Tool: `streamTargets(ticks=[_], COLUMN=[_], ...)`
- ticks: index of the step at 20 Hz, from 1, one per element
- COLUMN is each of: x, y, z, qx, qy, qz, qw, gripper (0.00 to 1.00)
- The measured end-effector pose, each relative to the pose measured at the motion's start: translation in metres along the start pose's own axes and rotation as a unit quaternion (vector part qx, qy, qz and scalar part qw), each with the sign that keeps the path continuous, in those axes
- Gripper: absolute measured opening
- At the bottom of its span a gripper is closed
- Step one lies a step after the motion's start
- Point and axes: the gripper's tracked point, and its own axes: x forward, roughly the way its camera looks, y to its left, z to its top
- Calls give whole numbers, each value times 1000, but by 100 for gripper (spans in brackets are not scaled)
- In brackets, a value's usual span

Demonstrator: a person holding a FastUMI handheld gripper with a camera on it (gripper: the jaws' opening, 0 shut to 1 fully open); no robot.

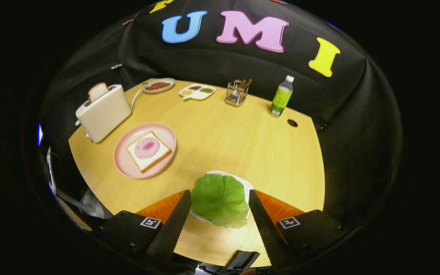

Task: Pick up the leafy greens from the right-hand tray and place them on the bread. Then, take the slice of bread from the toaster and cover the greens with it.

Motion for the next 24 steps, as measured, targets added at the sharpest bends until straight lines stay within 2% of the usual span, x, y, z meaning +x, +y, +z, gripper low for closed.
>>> streamTargets(ticks=[3,7,8,11,14,16,17,18,20,24], x=[39,71,77,87,87,86,86,85,80,59], y=[-4,-6,-4,-2,-4,0,2,2,2,5], z=[-33,-50,-53,-64,-64,-63,-63,-64,-63,-37], qx=[11,2,2,2,-3,-19,-28,-38,-44,-7], qy=[54,100,111,146,147,143,140,140,135,103], qz=[13,29,37,55,55,61,61,58,52,49], qw=[998,995,993,988,988,988,988,988,989,993], gripper=[89,87,83,78,73,41,20,10,9,9])
